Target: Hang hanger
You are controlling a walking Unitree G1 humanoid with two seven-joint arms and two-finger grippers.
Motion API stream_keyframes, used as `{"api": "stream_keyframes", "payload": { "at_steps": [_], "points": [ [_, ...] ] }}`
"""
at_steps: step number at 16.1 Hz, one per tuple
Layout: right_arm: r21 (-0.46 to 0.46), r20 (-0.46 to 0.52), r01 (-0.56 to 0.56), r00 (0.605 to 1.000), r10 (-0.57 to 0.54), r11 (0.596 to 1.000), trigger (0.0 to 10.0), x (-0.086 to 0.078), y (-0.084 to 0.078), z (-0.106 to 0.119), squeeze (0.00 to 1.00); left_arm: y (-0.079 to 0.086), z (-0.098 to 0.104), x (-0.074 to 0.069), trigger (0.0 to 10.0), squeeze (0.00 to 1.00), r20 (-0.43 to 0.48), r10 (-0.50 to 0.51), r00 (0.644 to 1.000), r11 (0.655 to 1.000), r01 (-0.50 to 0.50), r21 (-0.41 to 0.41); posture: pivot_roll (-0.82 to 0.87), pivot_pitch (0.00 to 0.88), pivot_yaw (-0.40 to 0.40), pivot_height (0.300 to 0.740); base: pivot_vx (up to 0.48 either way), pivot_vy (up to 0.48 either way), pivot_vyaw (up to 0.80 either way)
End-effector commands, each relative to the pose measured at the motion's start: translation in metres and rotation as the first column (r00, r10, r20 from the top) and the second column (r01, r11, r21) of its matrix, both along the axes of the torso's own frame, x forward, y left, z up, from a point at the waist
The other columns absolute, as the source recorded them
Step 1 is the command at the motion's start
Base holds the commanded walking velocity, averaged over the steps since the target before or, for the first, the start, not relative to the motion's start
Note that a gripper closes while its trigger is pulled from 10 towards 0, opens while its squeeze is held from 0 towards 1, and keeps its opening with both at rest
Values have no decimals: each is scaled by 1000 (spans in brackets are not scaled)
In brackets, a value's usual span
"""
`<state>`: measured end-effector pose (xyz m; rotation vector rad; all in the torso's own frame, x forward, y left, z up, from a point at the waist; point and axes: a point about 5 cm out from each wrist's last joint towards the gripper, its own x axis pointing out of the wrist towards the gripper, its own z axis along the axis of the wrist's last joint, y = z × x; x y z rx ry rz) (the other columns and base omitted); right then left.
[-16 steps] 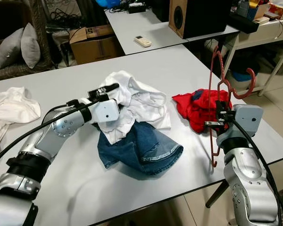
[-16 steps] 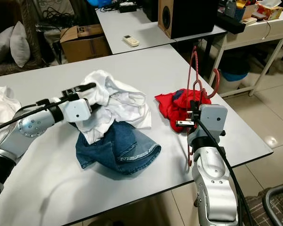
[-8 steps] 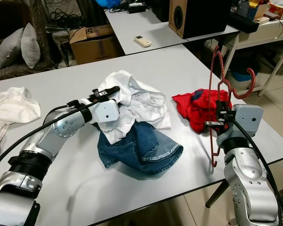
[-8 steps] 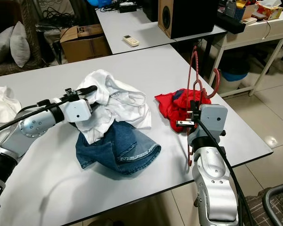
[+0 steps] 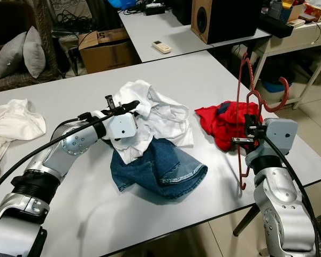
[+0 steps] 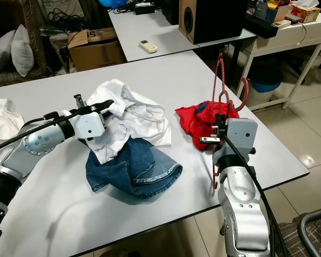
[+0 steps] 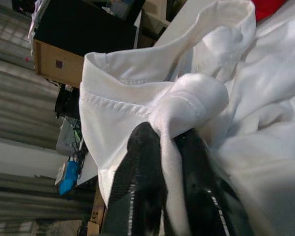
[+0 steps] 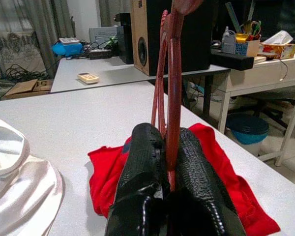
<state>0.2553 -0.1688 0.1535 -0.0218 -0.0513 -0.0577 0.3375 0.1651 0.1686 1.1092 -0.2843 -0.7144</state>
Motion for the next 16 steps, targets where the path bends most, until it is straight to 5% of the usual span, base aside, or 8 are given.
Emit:
{"api": "stream_keyframes", "payload": {
  "at_steps": [1, 5, 10, 11, 12, 16],
  "points": [
    [11, -32, -9, 999, 9, 1000, 10000, 0, 2, -6, 0, -2, 4, 0, 0, 0, 1, -10, 1000, 1000, 10, -15, 64, 0, 109, 740, 0, 0, 0],
    [12, -45, -25, 999, 26, 1000, 10000, -1, 5, -8, 0, -3, 4, -4, 0, 0, -6, -7, 1000, 998, 7, -63, 66, 3, 98, 740, 0, 0, 0],
    [12, -43, -32, 999, 32, 999, 10000, -1, 6, -7, 0, -2, 5, -4, 0, 0, -75, 22, 997, 975, -38, -220, 53, 0, 104, 740, 0, 0, 0],
    [12, -43, -69, 997, 69, 998, 10000, -5, 8, -5, 0, -6, 14, 2, 0, 0, -155, 19, 988, 924, -77, -375, 48, 0, 105, 740, 0, 0, 0],
    [12, -44, -85, 995, 86, 996, 10000, -6, 8, -5, 0, -8, 16, 3, 0, 0, -172, 11, 985, 912, -80, -402, 47, 0, 102, 740, 0, 0, 0],
    [64, 1, -329, 944, 330, 942, 10000, -19, 25, 16, 0, -10, 44, 15, 0, 0, -221, -44, 974, 777, -105, -621, 20, 0, 115, 740, 0, 0, 0]
  ]
}}
